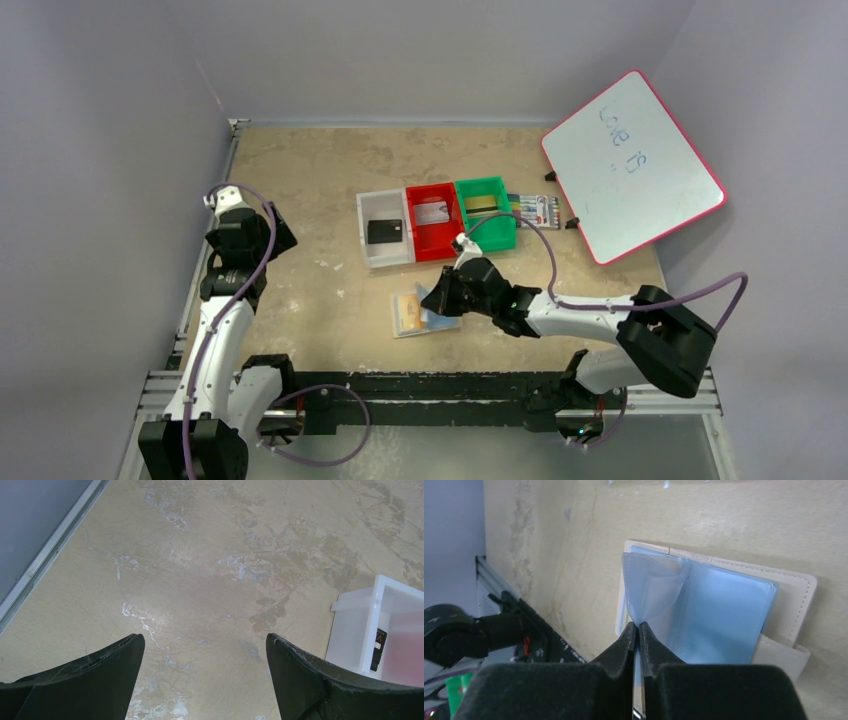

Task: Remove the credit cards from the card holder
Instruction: Remove the credit card from the card holder.

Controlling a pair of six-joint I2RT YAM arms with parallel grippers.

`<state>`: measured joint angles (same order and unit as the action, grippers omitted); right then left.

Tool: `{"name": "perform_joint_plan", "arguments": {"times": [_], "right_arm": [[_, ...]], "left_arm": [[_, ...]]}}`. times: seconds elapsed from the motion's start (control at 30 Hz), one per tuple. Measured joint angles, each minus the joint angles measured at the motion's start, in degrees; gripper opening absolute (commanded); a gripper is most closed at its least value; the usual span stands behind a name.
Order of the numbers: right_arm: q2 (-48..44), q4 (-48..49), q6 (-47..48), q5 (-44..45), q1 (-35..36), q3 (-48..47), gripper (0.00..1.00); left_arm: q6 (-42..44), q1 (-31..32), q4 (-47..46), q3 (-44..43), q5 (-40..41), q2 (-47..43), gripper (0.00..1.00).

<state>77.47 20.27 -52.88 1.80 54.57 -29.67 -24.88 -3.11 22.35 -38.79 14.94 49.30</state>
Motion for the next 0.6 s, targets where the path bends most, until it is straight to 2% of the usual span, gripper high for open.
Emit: {"name": "perform_joint_plan", "arguments": {"times": [0.1, 0.3, 0.4, 0.6], "right_arm": [[0.26, 3.41, 0.35, -2.80, 0.00, 0.13, 0.07], [0.17, 6.21, -1.36, -2.84, -0.17, 0.48, 0.07], [1.14, 6.67, -2.71, -2.84, -0.66, 1.55, 0.06], [3.76, 7.54, -5.09, -2.86, -1.60, 3.28, 0.07]], "left_arm": [[0.00, 0.00, 0.00, 0.00, 0.00, 0.02, 0.91], [0.31, 0.00, 0.02, -0.13, -2.51, 0.26, 0.91], [0.44, 0.00, -0.09, -0.61, -7.39, 0.85, 0.87], [-4.35, 1.97, -2.86, 0.13, -23.37, 1.05, 0.85]]}}
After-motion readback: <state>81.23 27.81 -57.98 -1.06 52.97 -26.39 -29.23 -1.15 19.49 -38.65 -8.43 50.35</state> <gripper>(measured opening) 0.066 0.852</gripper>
